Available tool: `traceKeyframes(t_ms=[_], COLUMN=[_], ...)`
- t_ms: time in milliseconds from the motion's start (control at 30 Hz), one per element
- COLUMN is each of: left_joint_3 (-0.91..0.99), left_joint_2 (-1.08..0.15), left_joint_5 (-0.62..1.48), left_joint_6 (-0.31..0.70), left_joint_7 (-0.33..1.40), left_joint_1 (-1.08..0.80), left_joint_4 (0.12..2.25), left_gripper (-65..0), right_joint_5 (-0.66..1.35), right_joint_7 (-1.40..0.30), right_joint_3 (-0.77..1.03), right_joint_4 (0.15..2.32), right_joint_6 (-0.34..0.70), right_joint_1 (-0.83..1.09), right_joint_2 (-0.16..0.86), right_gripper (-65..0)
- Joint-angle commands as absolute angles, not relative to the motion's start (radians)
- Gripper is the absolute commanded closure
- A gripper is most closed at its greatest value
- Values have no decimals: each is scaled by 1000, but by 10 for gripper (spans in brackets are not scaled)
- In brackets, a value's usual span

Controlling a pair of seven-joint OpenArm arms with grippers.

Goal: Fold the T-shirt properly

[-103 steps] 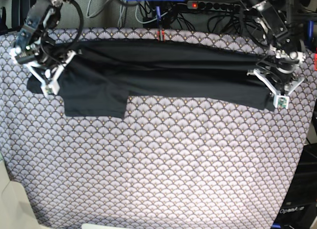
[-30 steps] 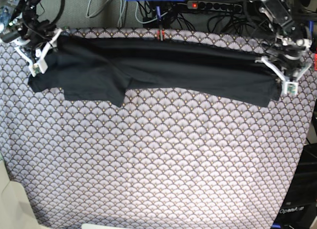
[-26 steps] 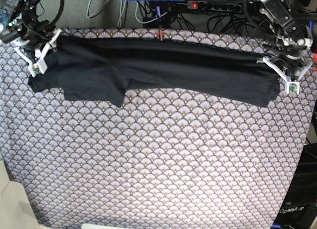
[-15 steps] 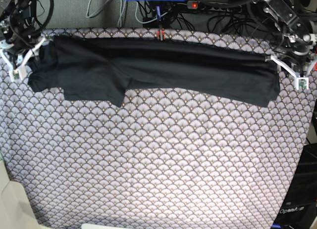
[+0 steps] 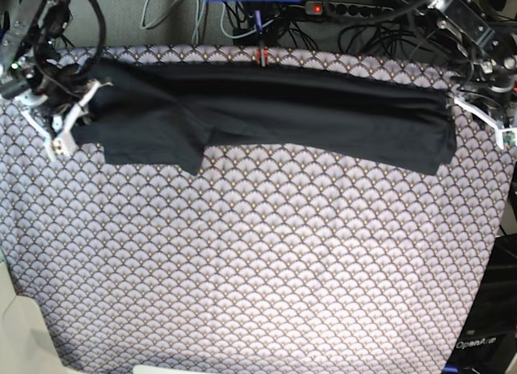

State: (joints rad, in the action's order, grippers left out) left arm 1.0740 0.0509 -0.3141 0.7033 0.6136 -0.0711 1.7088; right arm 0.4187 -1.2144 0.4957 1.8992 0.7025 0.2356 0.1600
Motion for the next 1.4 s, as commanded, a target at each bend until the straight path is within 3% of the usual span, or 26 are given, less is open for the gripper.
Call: traceKeyframes(t_ms=[0, 200, 433, 600, 767, 967, 1367], left_joint_3=[1073, 1075, 1073, 1073, 1072, 1072, 1072], left_joint_2=[44, 42, 44, 44, 39, 38, 38], left_joint_5=[-306, -306, -306, -306, -306, -306, -308], left_joint_6=[698, 698, 698, 698, 698, 698, 698], left_joint_7=[596, 590, 588, 588, 588, 588, 591], left_joint_1=[-64, -64, -62, -62, -62, -62, -56], left_joint_4=[1721, 1675, 1653, 1653, 1653, 1655, 1659], left_gripper=[-147, -147, -147, -147, -147, -147, -147], right_joint_5=[427, 427, 427, 427, 427, 432, 427], right_joint_7=[-1201, -1213, -1392, -1396, -1396, -1346, -1260], right_joint_3=[484, 398, 326, 326, 366, 375, 371], right_joint_4=[1911, 1911, 1911, 1893, 1701, 1488, 1474], right_joint_6=[698, 698, 698, 698, 698, 698, 698], right_joint_1=[223, 193, 35, -44, -101, -140, -166], right_joint_2=[176, 213, 245, 239, 225, 225, 232], right_gripper=[-90, -90, -98, -202, -278, -295, -295])
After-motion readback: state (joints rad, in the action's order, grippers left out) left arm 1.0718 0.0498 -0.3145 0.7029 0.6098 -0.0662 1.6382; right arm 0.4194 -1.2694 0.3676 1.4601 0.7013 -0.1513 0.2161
